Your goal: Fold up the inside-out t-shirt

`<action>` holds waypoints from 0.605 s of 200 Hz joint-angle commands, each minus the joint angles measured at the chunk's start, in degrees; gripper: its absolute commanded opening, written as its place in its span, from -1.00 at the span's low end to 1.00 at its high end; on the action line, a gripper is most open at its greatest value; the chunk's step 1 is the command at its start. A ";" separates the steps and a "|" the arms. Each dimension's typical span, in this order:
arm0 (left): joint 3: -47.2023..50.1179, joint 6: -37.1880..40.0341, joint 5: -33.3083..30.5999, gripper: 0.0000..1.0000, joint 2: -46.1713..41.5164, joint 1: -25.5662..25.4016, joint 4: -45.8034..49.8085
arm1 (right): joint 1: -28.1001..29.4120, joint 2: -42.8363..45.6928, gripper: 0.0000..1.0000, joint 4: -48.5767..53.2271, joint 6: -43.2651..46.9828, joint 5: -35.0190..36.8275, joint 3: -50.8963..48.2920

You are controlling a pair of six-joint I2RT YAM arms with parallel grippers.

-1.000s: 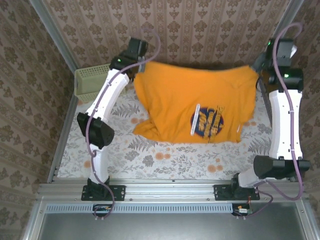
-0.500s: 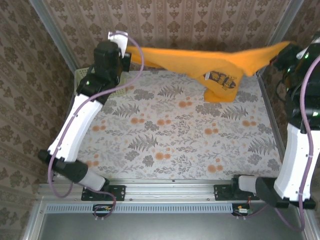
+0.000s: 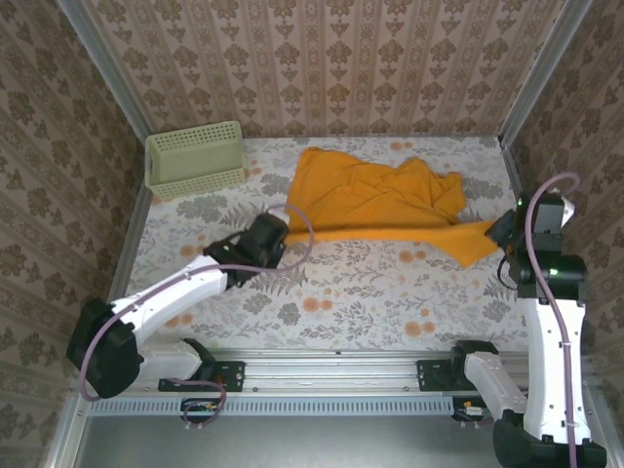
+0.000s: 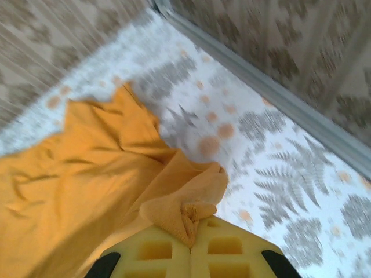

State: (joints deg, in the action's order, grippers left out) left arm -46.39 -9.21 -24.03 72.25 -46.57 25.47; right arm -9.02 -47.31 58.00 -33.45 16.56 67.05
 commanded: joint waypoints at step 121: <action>3.59 -30.42 13.07 0.61 5.72 -13.91 2.93 | -3.72 5.04 -1.00 2.30 -2.28 -3.86 -9.22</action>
State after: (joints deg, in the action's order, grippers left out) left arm -41.32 -35.44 -15.07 73.71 -56.84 29.76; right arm -12.40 -43.27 60.45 -34.81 14.22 59.24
